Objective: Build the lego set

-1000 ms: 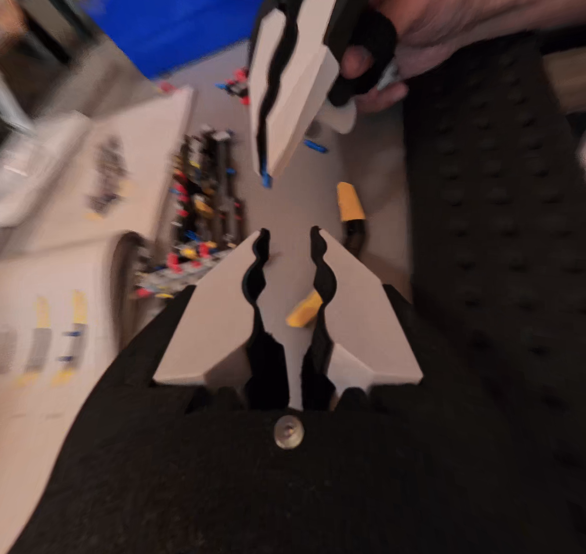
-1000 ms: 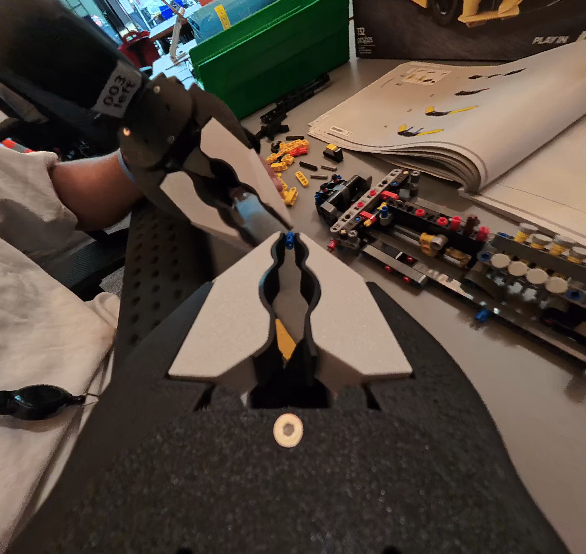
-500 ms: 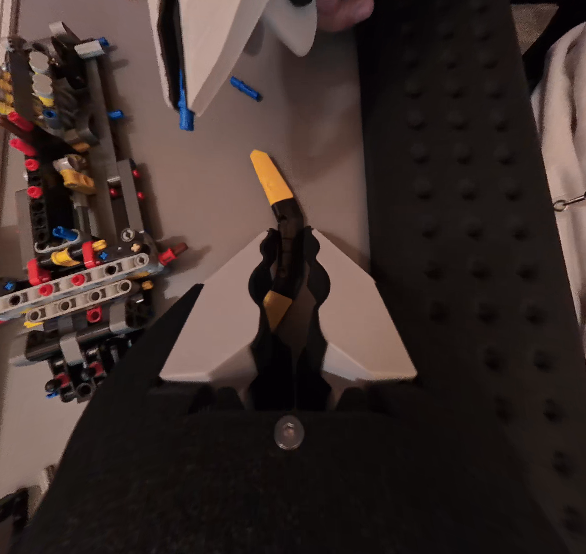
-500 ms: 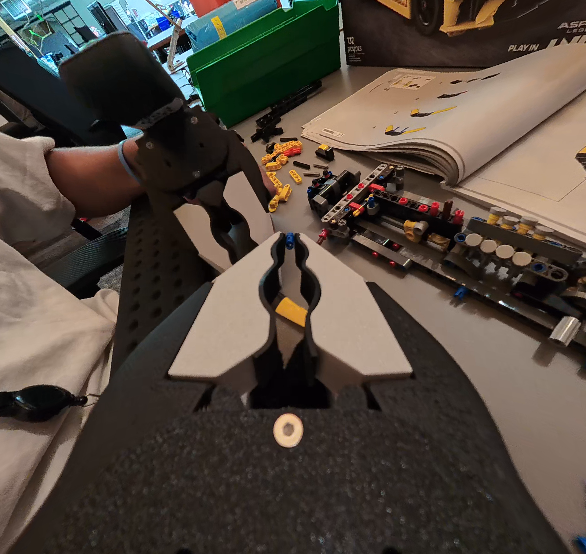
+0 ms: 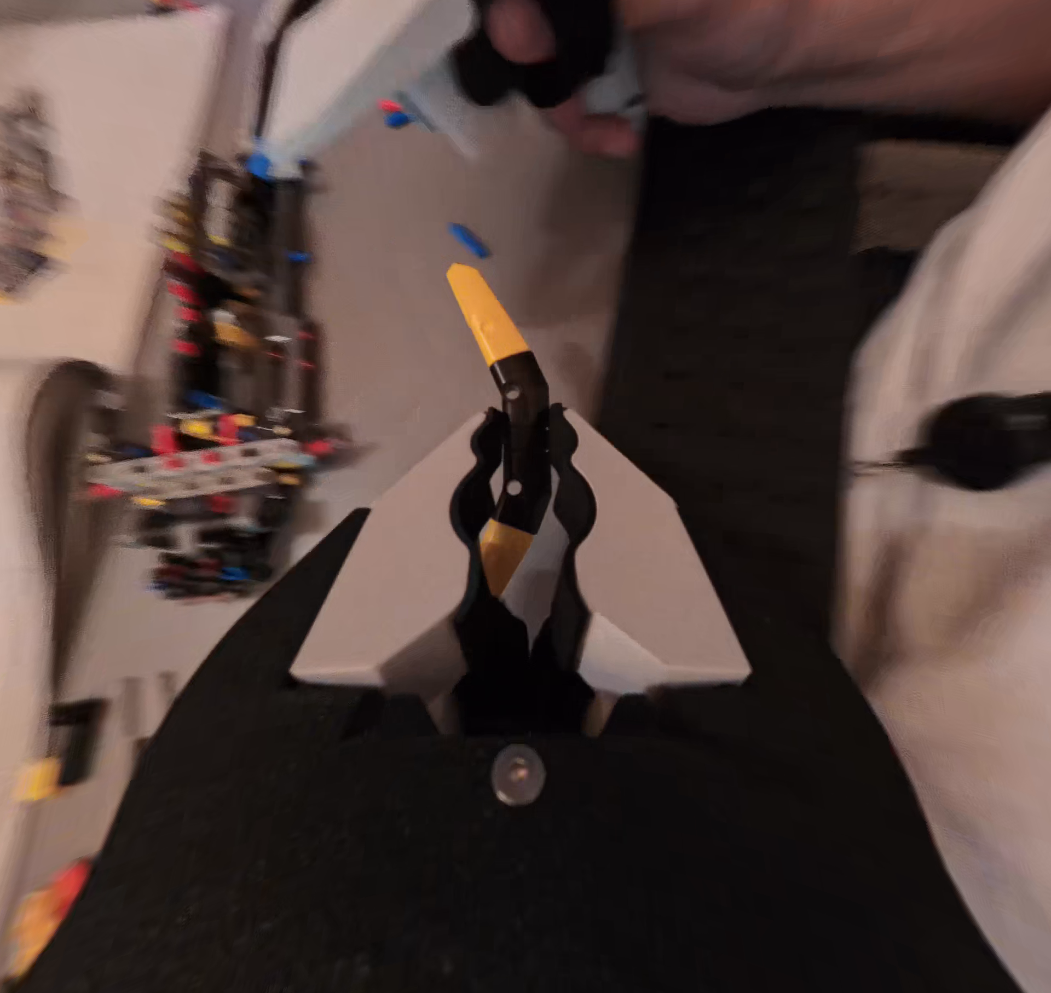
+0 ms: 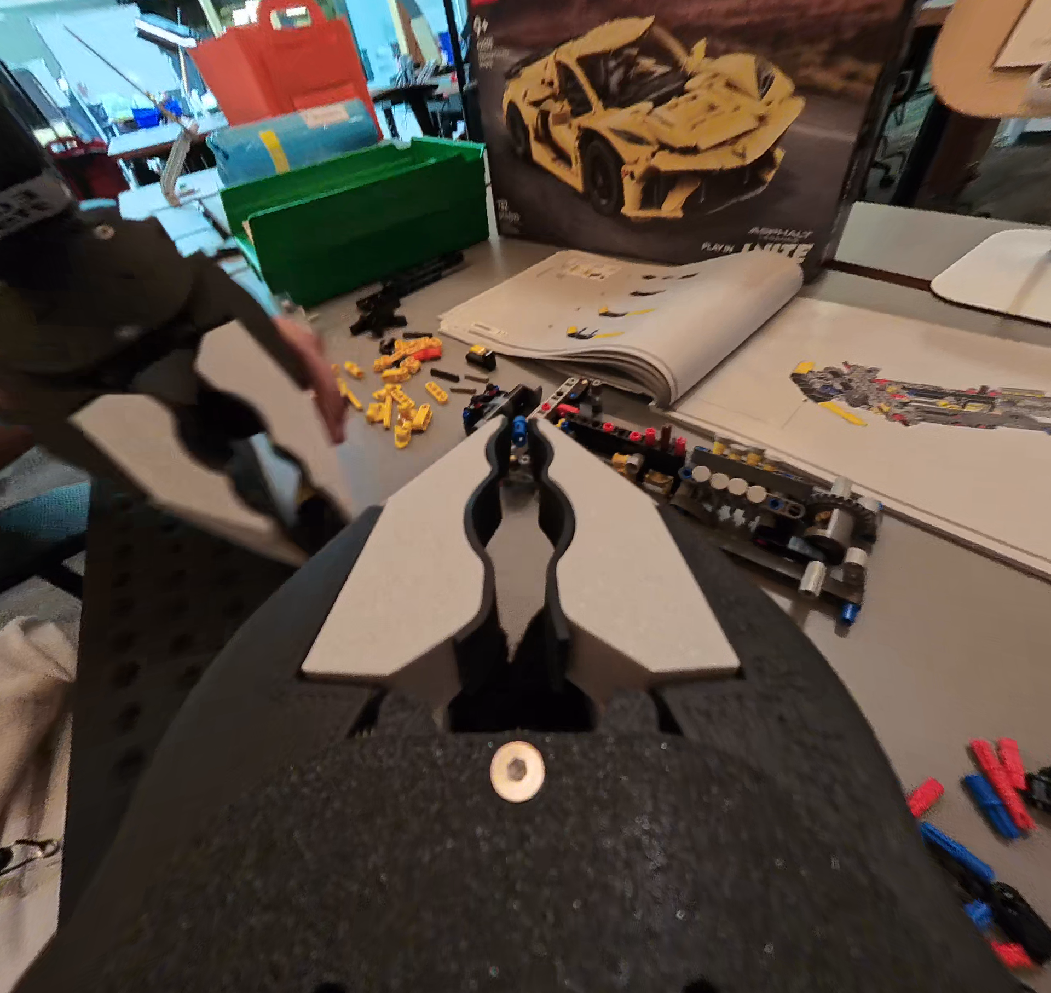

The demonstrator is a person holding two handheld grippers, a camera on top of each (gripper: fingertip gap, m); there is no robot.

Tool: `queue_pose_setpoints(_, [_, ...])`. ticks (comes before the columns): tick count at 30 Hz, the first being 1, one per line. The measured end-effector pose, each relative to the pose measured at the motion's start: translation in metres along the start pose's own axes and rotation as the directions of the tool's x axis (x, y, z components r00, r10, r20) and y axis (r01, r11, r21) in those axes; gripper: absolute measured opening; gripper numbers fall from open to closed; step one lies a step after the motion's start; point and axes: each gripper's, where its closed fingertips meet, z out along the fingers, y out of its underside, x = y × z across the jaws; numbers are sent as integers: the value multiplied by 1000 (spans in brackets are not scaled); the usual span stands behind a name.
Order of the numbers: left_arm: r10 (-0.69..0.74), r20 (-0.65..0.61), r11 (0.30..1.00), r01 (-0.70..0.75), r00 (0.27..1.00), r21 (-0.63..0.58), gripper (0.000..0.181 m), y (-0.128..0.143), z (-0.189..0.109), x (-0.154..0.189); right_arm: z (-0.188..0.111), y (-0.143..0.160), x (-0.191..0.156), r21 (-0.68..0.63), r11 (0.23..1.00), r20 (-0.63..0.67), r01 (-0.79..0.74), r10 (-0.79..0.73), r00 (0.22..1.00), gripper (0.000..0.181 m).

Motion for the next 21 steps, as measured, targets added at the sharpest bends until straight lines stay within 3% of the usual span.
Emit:
queue_pose_setpoints(3, [-135, -113, 991, 137, 984, 11, 14, -4, -11, 38, 0, 1, 2, 4, 996, 55, -88, 87, 995, 4])
queue_pose_setpoints(7, [-71, -83, 996, 65, 994, -65, 14, 13, 0, 54, 6, 6, -3, -27, 998, 78, -64, 66, 995, 4])
queue_pose_setpoints(10, [-75, -76, 994, 68, 994, -84, 14, 18, 9, 55, 6, 9, -6, -40, 999, 79, -34, 37, 996, 4])
queue_pose_setpoints(13, [-119, -132, 990, 107, 984, -93, 31, 17, 4, 56, 5, 11, -8, -45, 998, 90, -43, 47, 995, 4])
queue_pose_setpoints(15, [-158, -165, 984, 142, 974, -103, 32, 18, -1, 52, 4, 9, -8, -36, 997, 104, -62, 65, 992, 4])
queue_pose_setpoints(21, [-223, -286, 970, 184, 932, -156, 19, 15, -1, 57, 4, 8, -6, -29, 993, 128, -115, 118, 985, 4])
